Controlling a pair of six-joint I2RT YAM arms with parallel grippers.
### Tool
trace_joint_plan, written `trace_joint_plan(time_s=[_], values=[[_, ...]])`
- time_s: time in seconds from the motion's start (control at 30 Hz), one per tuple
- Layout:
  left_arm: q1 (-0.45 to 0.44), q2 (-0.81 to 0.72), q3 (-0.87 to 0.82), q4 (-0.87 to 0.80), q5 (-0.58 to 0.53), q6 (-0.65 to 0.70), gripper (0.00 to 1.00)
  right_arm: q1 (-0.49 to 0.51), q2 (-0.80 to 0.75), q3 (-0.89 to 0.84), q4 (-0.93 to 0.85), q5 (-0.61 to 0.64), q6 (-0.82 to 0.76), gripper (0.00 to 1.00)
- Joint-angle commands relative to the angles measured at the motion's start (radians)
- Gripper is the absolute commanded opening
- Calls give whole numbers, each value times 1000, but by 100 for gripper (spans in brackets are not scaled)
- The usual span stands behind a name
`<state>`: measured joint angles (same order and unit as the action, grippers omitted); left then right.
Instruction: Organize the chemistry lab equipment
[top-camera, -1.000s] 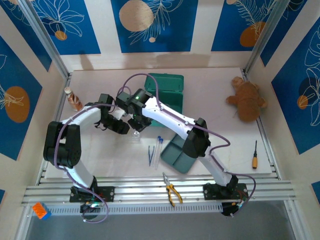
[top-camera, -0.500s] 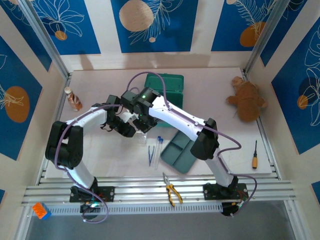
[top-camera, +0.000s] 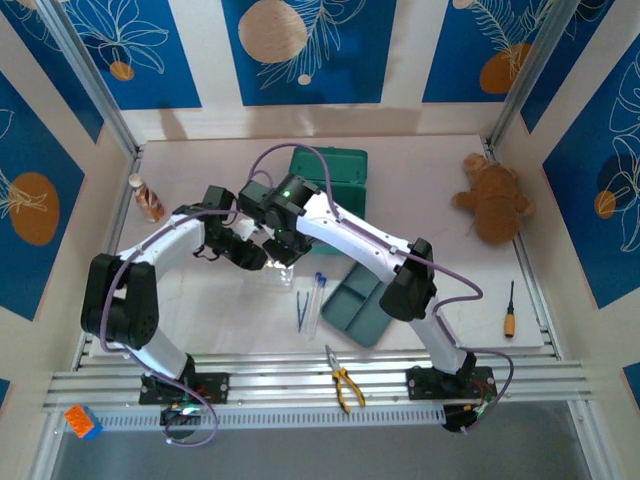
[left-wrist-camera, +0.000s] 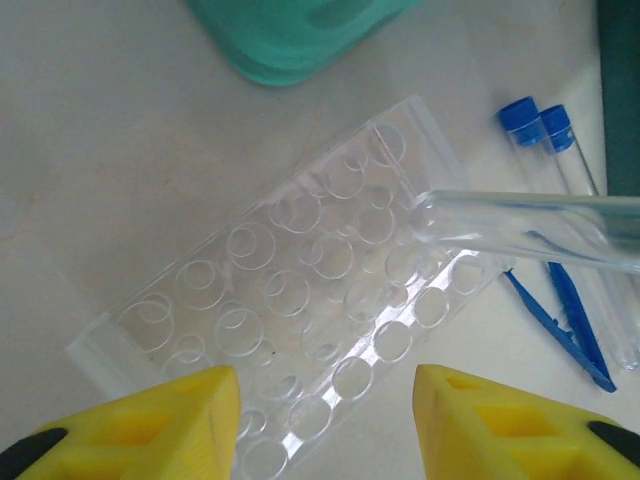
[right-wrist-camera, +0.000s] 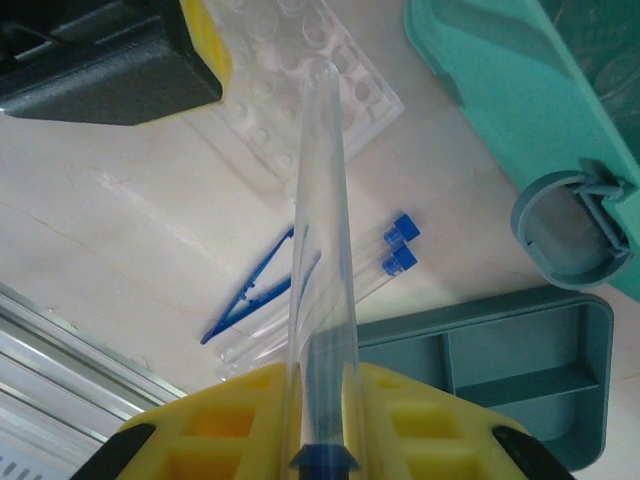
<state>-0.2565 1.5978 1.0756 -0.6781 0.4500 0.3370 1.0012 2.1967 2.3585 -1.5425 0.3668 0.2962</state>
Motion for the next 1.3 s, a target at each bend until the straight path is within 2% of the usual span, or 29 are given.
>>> trace_joint_plan(time_s=[0.0,0.27,0.37,0.47,0.9,1.27], values=[[20,-47,48,-41,63,3,49,-12,47,37,-40,-3,-2,21],[132,-25,26,-12,39,0,50,-26,44,31,-57,-5,0,21],[149,-22,30,-17,85,-14,50,-24,26,19,-38,-33,-2,20],[148,-11,42,-13,114,-43,50,-18,3,4,-8,-64,-6,20],[104,33,96,-51,80,-58,50,24,9,100,69,-142,-28,20],[27,13,63,-66,70,-47,50,11,15,138,113,-106,4,20]])
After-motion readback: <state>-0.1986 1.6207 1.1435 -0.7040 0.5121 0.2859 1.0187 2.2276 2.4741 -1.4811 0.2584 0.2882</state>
